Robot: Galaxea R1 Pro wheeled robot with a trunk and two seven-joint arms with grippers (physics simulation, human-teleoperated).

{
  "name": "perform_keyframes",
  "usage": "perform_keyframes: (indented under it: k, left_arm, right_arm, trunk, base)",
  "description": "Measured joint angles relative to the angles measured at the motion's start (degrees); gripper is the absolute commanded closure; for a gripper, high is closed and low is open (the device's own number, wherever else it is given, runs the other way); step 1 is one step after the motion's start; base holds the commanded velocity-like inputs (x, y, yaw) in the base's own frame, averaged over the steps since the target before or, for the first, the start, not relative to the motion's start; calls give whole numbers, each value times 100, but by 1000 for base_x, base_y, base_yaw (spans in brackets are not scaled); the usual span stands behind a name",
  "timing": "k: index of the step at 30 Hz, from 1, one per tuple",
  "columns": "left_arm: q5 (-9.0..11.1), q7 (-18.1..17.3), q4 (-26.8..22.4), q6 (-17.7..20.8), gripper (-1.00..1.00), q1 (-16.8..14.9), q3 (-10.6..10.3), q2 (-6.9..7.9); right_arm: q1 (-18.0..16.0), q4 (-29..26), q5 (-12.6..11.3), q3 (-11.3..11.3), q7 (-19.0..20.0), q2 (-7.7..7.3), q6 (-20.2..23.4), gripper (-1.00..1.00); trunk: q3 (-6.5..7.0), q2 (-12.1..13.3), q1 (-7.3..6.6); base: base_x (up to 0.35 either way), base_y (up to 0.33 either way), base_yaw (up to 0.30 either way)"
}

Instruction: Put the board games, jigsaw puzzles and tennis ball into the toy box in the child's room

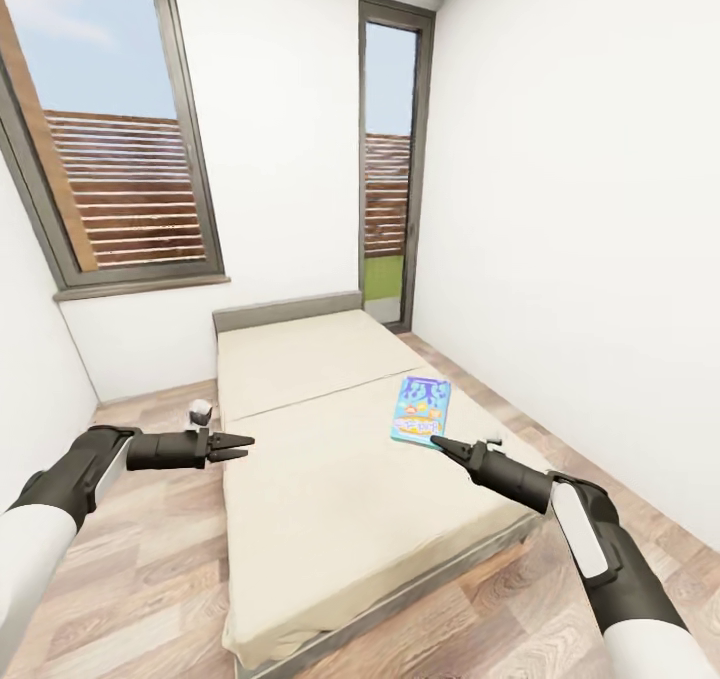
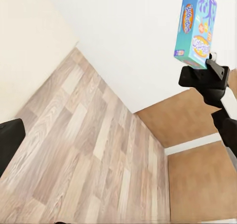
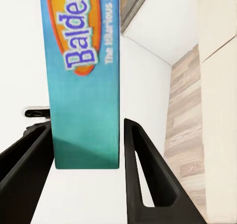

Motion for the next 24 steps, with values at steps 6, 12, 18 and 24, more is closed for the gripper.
perform_keyframes:
  k: [6,12,18,24]
  left_arm:
    - [7,-16,0,-72,-100,0,0,-6]
    - [8,-22,-1,-227,-100,2,0,-8]
    - [14,-19,-1,-239,-100,2,5,-8]
    - [10,-7,-2,-240,-100,2,3,-10]
  right_arm:
    - [91,0,28,-8,293,-6,-99,100]
    - [104,1,26,-9,341,-64,-117,100]
    - [109,1,18,-9,346,-77,-119,100]
    - [110,3,20,-9,350,-77,-117,100]
  trunk:
    - [15,-1,0]
    - [33,-1,-2]
    - [57,-1,-2]
    - [74,0,-1]
  base:
    - [36,-24,-287]
    - [193,-179,-271]
    - [218,-209,-208]
    - [174,-170,-115]
